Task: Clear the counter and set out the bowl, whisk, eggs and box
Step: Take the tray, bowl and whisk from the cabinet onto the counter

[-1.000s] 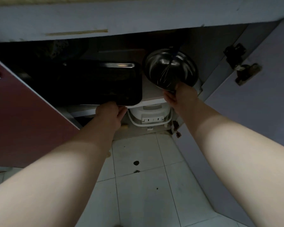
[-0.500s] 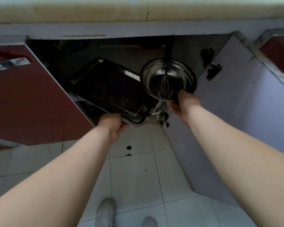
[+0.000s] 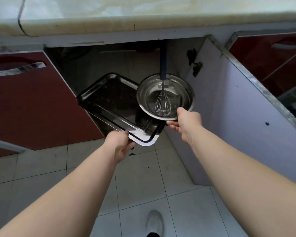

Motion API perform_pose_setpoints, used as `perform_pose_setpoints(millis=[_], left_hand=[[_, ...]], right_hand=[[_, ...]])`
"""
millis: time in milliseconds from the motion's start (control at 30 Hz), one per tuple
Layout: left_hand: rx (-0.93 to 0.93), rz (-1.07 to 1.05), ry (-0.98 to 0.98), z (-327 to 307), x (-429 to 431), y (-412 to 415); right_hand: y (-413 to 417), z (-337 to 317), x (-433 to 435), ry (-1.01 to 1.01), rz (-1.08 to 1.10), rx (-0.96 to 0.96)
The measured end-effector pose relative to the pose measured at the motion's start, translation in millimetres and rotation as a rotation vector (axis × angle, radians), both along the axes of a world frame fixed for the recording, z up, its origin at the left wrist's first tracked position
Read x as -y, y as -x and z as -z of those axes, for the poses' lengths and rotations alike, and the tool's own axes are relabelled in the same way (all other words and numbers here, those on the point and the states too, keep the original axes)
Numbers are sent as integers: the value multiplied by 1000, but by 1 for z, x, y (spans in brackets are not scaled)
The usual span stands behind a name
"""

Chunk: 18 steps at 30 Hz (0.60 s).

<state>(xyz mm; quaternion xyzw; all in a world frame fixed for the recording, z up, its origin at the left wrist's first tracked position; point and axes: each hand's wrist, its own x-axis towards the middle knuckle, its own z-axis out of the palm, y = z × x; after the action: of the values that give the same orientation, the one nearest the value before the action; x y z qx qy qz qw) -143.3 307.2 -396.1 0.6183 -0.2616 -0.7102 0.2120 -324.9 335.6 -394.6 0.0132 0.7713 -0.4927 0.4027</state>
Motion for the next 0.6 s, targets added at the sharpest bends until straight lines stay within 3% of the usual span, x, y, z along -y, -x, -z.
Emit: perform_pose_setpoints(millis=[367, 600], left_hand=[[-55, 116, -30, -86, -92, -56], [-64, 259, 0, -157, -134, -78]], right_hand=[[-58, -95, -116, -10, 30, -1], [-75, -190, -173, 9, 104, -32]])
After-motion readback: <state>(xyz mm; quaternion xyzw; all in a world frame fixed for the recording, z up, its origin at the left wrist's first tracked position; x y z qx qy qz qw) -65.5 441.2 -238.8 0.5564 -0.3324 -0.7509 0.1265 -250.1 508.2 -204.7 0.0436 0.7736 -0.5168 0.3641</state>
